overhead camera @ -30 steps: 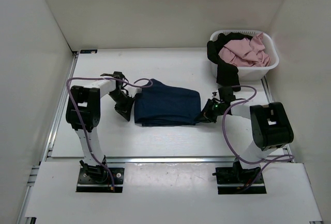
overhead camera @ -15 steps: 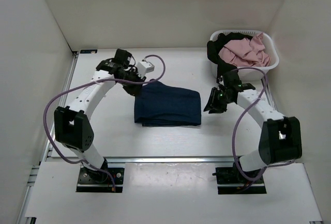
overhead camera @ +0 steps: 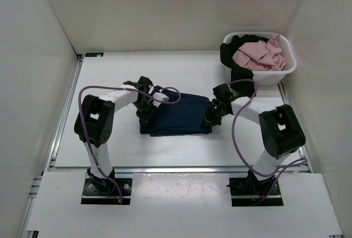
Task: Fold and stack the trousers
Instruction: Fold the trousers
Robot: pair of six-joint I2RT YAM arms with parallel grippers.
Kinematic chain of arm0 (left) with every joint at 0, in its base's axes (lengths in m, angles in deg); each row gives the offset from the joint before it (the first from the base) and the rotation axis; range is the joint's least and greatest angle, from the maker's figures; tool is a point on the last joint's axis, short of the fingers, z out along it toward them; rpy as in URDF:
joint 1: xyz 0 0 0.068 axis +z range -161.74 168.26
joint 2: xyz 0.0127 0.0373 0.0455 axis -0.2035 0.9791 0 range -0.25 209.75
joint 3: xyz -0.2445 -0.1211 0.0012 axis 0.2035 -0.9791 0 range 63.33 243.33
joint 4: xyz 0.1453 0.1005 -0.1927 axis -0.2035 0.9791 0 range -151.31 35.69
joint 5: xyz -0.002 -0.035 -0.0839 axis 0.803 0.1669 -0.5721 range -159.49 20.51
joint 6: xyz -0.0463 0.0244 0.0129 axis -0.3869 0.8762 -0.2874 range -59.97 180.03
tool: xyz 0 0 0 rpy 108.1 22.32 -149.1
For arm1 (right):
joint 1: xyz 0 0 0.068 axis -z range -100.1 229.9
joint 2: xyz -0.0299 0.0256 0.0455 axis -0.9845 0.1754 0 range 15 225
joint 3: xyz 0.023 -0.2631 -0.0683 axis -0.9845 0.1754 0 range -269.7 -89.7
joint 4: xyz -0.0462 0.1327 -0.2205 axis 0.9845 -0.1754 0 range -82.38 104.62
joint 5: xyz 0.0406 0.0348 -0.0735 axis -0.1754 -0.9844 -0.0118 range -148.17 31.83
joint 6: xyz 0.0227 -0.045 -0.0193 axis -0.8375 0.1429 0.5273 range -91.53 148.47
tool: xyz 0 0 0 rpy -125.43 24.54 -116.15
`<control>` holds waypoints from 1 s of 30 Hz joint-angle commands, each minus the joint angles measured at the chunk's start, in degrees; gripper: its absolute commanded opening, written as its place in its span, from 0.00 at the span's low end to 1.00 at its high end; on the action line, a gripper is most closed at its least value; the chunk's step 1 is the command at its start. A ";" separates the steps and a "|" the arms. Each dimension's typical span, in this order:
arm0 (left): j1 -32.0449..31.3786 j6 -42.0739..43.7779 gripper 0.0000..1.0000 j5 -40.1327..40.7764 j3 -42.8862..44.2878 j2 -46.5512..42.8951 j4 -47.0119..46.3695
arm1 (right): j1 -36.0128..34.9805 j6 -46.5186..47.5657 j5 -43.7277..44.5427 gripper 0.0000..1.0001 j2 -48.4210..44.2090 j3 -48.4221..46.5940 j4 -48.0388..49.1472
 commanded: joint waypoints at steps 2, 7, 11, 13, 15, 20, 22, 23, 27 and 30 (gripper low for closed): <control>0.02 -1.07 0.20 2.79 -1.32 -1.57 -4.29 | 1.20 -2.18 2.27 0.00 3.89 1.48 0.14; 0.02 -1.60 0.31 2.79 -1.85 -2.88 -4.30 | 2.43 -0.07 4.03 0.00 5.83 -0.27 -2.41; 0.02 -1.07 0.38 2.79 1.30 -6.83 -2.02 | 2.43 2.57 2.45 0.00 3.03 -2.56 -4.43; 0.02 -0.54 0.44 2.79 5.59 -9.55 1.22 | 2.43 4.85 2.45 0.00 0.48 -5.72 -7.66; 0.02 1.64 0.55 2.79 8.94 -11.49 3.52 | 2.43 7.21 2.45 0.18 -2.85 -8.44 -10.48; 2.48 3.41 0.73 0.15 14.39 -22.73 4.32 | 6.20 11.62 1.31 0.79 -8.92 -19.93 -22.67; 5.45 1.94 0.88 5.82 14.94 -26.86 1.95 | 9.87 14.33 -0.18 0.99 -9.54 -23.03 -27.00; 6.43 1.05 0.97 9.52 15.54 -27.93 1.07 | 11.38 14.96 -0.80 0.99 -9.55 -25.65 -31.98; 15.56 -2.47 1.00 26.93 12.75 -31.71 -0.25 | 18.32 19.26 3.82 0.99 -11.04 -28.32 -41.67; 25.31 -3.70 1.00 32.84 5.90 -36.01 0.80 | 24.38 20.84 8.41 0.99 -14.29 -28.32 -44.59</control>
